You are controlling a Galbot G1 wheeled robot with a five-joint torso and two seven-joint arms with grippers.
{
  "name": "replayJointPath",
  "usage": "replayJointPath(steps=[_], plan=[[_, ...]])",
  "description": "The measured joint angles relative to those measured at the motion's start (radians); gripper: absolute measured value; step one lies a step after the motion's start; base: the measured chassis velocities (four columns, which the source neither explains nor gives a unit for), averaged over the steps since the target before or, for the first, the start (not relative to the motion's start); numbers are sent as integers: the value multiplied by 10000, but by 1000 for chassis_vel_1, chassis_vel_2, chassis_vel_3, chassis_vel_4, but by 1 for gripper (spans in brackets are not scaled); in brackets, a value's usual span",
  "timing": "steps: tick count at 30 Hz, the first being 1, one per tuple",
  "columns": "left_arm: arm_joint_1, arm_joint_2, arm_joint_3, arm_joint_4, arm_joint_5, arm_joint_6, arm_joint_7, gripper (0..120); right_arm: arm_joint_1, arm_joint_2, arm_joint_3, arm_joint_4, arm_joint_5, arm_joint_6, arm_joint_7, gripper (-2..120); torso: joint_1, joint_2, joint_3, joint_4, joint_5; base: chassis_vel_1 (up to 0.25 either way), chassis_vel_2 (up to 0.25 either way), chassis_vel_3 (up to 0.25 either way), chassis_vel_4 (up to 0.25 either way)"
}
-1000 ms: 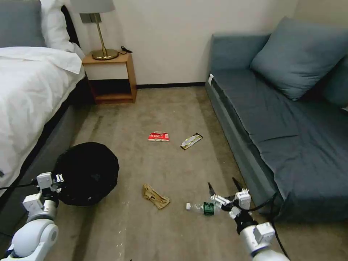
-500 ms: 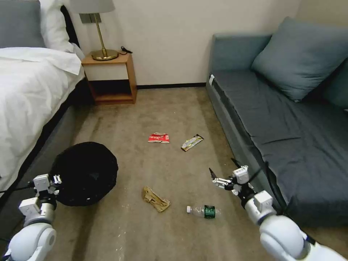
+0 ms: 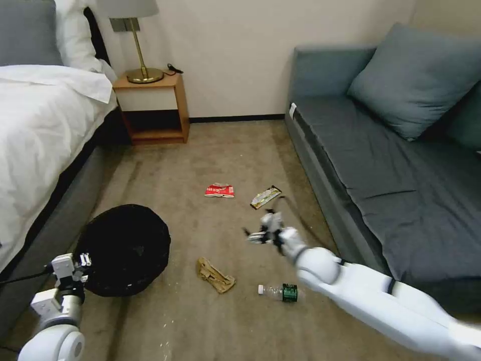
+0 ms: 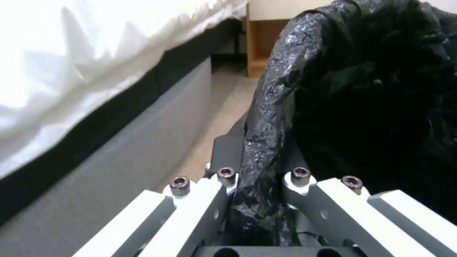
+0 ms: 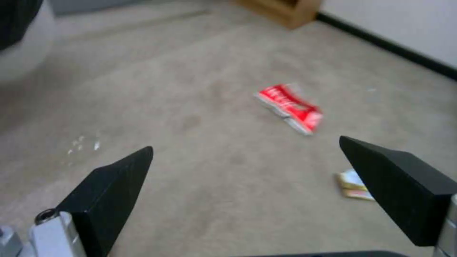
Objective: Pick up the trash bin, then pick up the garbage on the floor and place it into the trash bin.
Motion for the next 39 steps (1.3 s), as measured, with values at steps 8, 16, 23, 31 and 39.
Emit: replayJointPath(steps=[8,16,23,31,39], plan=[[209,66,-357,104,-97,-220,135,5,612,1715,-944,-1837,97,-267,-244,100,0,0,-1,0,2,0,0,0,0],[415,41,-588,95,-179,-345,264,5,70,2357,-1523,-2212,-155,-968,-501,100,0,0,-2,-2,1,0,0,0,0],[93,226,-357,311,-299,-306,267,5,-356,2885,-1437,-3220,-559,-1190,-743,100,0,-1,-2,-3,2,0,0,0,0],[-84,384,-230,327,-353,-162,264,5,-500,3385,-1226,-4560,-1290,-1257,-1080,97,0,0,-2,-3,2,0,0,0,0],[-115,473,-129,441,-419,-78,674,5,-603,3597,-1016,-5000,-1750,-1490,-1754,70,0,0,-1,-1,3,0,0,0,0]])
